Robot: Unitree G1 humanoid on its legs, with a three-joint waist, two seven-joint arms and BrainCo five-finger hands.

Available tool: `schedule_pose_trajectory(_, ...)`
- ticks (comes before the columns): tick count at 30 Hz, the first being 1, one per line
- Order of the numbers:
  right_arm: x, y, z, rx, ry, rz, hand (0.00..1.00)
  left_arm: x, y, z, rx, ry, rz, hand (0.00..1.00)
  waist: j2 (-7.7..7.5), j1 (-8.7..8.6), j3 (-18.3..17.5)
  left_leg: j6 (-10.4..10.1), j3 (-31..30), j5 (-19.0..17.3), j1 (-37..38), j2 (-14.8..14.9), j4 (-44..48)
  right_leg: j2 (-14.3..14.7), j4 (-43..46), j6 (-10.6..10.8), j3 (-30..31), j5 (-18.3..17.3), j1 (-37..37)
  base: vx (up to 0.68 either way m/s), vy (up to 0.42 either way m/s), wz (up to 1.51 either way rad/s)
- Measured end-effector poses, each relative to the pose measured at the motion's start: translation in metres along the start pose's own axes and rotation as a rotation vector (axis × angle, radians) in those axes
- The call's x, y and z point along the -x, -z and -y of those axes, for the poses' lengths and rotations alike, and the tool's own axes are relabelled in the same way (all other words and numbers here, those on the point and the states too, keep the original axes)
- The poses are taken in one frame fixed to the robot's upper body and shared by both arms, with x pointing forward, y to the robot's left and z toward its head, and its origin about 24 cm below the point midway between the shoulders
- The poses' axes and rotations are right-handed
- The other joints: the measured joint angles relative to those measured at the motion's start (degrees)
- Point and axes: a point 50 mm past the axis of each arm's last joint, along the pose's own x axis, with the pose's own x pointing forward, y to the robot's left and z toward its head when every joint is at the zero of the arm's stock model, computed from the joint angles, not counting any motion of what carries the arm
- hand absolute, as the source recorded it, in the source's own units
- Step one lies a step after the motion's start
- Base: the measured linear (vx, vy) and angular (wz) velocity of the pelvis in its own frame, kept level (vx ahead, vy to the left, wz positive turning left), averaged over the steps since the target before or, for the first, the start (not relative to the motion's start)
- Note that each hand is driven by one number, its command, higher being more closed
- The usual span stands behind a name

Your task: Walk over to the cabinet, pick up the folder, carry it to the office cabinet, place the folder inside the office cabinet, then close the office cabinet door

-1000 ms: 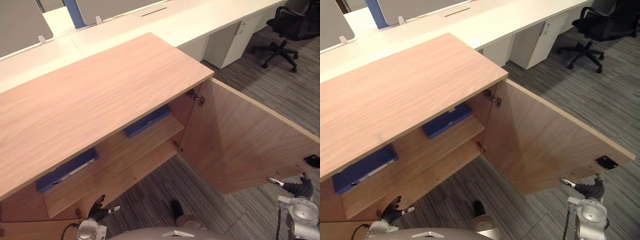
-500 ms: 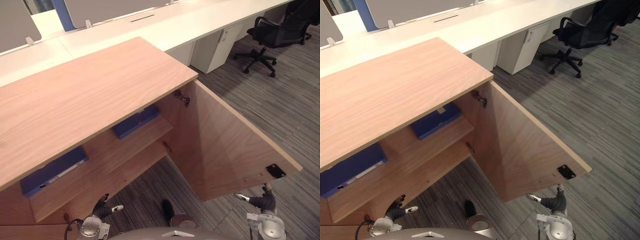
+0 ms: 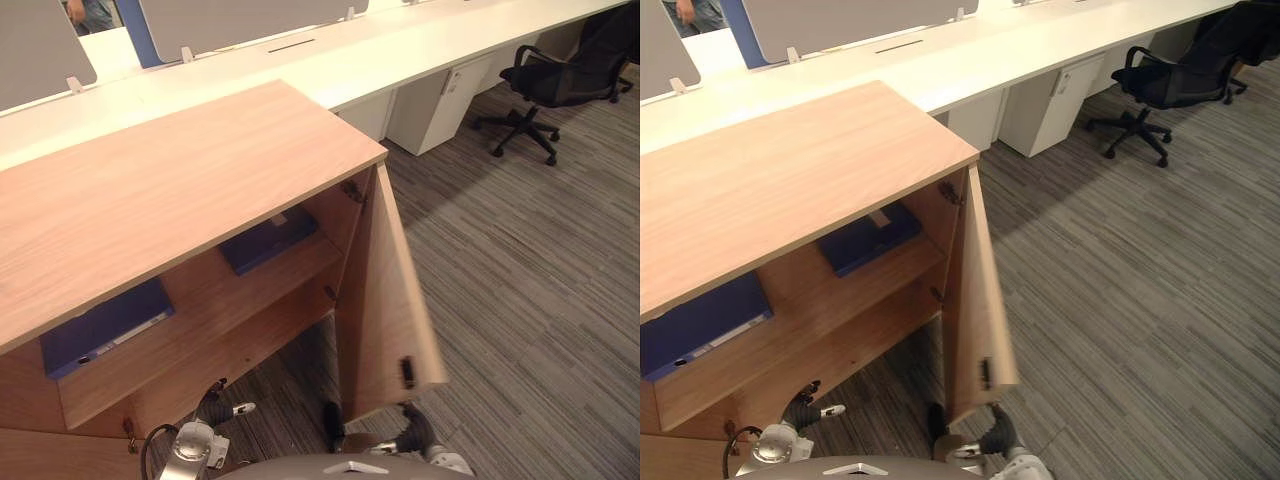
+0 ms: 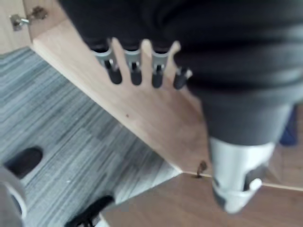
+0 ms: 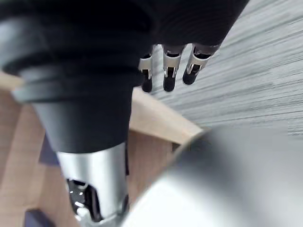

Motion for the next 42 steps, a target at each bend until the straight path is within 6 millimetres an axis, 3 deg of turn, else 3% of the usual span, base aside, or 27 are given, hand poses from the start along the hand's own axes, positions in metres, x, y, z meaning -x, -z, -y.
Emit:
schedule_pose_trajectory(3, -0.009, 0.002, 0.01, 0.023, 0.039, -0.006, 0.0, 0.001, 0.002, 0.001, 0.003, 0.003, -0.007, 0.0, -0.07, 1.36, -0.48, 0.01, -0.1, -0.03, -0.02, -0.1, 0.0, -0.07, 0.02, 0.51, -0.06, 0.36, 0.07, -0.01, 0.02, 0.06)
schedule_pose_trajectory(4, -0.012, 0.015, 0.023, 0.034, 0.085, -0.064, 0.0, 0.001, 0.003, 0.001, 0.002, 0.002, -0.009, 0.0, -0.16, 2.13, -0.52, 0.14, -0.17, -0.12, -0.02, -0.24, 0.0, -0.24, 0.03, 0.6, -0.11, 0.37, 0.14, 0.0, 0.035, 0.06)
schedule_pose_trajectory(7, -0.008, 0.046, 0.044, 0.037, 0.186, -0.219, 0.0, 0.003, 0.007, -0.001, 0.0, -0.001, -0.019, 0.0, -0.32, 2.19, -0.58, 0.58, -0.47, -0.41, 0.06, -0.49, 0.07, -0.53, 0.04, 0.92, -0.33, 0.15, 0.41, 0.0, 0.056, 0.05)
schedule_pose_trajectory(9, 0.006, 0.079, 0.06, 0.025, 0.263, -0.388, 0.0, 0.003, 0.008, -0.004, -0.006, -0.007, -0.021, 0.0, -0.37, 2.07, -0.59, 0.83, -1.44, -0.6, 0.11, -0.79, 0.08, -1.01, 0.04, 1.45, -1.23, -0.28, 0.92, 0.01, 0.057, 0.19)
schedule_pose_trajectory(13, 0.018, 0.101, 0.067, 0.003, 0.306, -0.519, 0.0, 0.003, 0.01, -0.011, -0.017, -0.021, -0.026, 0.0, -0.56, 2.32, -0.79, 1.17, -2.3, -0.63, 0.26, -1.22, -0.04, -1.58, 0.11, 1.73, -2.18, -0.61, 1.38, 0.02, 0.049, 0.14)
schedule_pose_trajectory(19, 0.009, 0.098, 0.056, -0.057, 0.311, -0.532, 0.0, 0.003, 0.01, -0.014, -0.022, -0.027, -0.026, 0.0, -0.83, 2.58, -1.26, 1.96, -6.34, -0.14, 0.09, -2.45, -0.12, -3.3, 1.77, 2.19, -5.87, -1.98, 2.23, 0.0, 0.032, 0.35)
schedule_pose_trajectory(26, -0.026, 0.065, 0.024, -0.08, 0.2, -0.417, 0.0, 0.005, 0.018, -0.016, 0.006, -0.06, -0.058, 0.0, -1.02, 4.45, -2.12, 3.17, -10.25, 1.06, 0.06, -3.79, -1.22, -4.59, 1.59, 2.67, -9.72, -2.53, 3.72, -0.02, 0.001, 0.29)
schedule_pose_trajectory(34, -0.034, 0.057, 0.012, -0.075, 0.155, -0.399, 0.0, 0.01, 0.028, -0.02, 0.095, -0.142, -0.093, 0.0, -1.94, 5.78, -2.32, 3.94, -12.49, 1.69, 0.9, -4.76, -1.58, -5.67, 1.88, 2.9, -11.65, -2.81, 5.41, -0.04, 0.005, 0.16)
schedule_pose_trajectory(41, -0.042, 0.052, 0.01, -0.061, 0.134, -0.391, 0.0, 0.008, 0.025, -0.029, 0.163, -0.197, -0.09, 0.0, -3.7, 5.84, -0.35, 4.33, -17.16, 1.9, -3.54, -5.98, 1.95, -7.61, 14.84, 3.36, -10.59, -9.84, -0.95, -0.08, -0.017, 0.35)
schedule_pose_trajectory(42, -0.041, 0.053, 0.009, -0.062, 0.131, -0.398, 0.0, 0.007, 0.024, -0.029, 0.174, -0.203, -0.087, 0.0, -3.29, 6.13, -0.11, 4.25, -18.54, 1.97, -4.04, -5.94, 2.15, -7.74, 15.35, 3.53, -11.31, -10.12, -0.92, -0.03, -0.028, 0.69)
